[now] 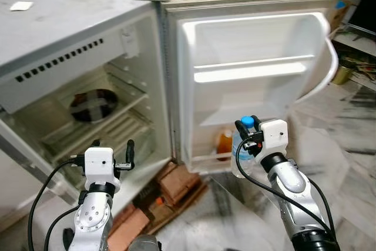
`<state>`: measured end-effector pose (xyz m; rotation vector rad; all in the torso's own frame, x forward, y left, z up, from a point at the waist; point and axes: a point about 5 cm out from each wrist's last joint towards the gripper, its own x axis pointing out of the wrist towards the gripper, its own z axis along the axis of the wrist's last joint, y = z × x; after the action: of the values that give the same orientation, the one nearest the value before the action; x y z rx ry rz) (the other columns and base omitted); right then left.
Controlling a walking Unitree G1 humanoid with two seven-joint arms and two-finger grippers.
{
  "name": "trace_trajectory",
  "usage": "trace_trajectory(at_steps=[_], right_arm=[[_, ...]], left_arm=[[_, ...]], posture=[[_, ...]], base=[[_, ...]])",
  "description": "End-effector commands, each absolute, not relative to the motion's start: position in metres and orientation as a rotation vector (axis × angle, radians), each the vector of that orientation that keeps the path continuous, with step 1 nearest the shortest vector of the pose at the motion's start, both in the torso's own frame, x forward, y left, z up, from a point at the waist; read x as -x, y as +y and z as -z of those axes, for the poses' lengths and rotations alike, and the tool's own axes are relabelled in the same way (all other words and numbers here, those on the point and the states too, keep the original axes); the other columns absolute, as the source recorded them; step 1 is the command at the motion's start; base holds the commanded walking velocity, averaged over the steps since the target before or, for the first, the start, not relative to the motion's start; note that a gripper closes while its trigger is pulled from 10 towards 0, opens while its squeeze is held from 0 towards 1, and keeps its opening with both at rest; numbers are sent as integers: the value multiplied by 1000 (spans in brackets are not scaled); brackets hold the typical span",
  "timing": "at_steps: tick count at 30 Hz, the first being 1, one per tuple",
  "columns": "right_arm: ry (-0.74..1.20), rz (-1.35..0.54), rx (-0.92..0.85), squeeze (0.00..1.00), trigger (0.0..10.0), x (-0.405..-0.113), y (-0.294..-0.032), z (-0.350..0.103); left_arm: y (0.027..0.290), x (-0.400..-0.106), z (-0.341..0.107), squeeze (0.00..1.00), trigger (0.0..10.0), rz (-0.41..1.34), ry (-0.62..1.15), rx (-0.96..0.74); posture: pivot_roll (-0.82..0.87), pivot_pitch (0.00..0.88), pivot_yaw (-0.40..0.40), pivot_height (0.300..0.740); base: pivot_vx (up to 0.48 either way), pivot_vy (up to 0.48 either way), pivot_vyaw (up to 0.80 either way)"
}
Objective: Restocking fridge
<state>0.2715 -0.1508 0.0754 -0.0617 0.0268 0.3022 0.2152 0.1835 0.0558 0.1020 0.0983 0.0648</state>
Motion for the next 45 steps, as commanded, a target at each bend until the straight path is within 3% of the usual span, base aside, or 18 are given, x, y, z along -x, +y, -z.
trace_trajectory(at_steps=[1,13,39,45], right_arm=[[-18,-299,71,0,10000,-276,-153,-86],[-37,-294,102,0,10000,-277,-153,-87],[-40,-283,107,0,10000,-279,-150,-87],[-38,-284,102,0,10000,-279,-149,-86]], left_arm=[[182,-216,-57,0,10000,-61,92,-99],[176,-219,-61,0,10000,-29,74,-99],[179,-218,-57,0,10000,-42,100,-100],[180,-218,-57,0,10000,-48,100,-97]], posture=[[115,24,-28,740],[115,19,-24,740],[117,17,-19,740],[119,20,-16,740]], base=[[0,0,0],[0,0,0],[297,0,0],[0,0,0]])
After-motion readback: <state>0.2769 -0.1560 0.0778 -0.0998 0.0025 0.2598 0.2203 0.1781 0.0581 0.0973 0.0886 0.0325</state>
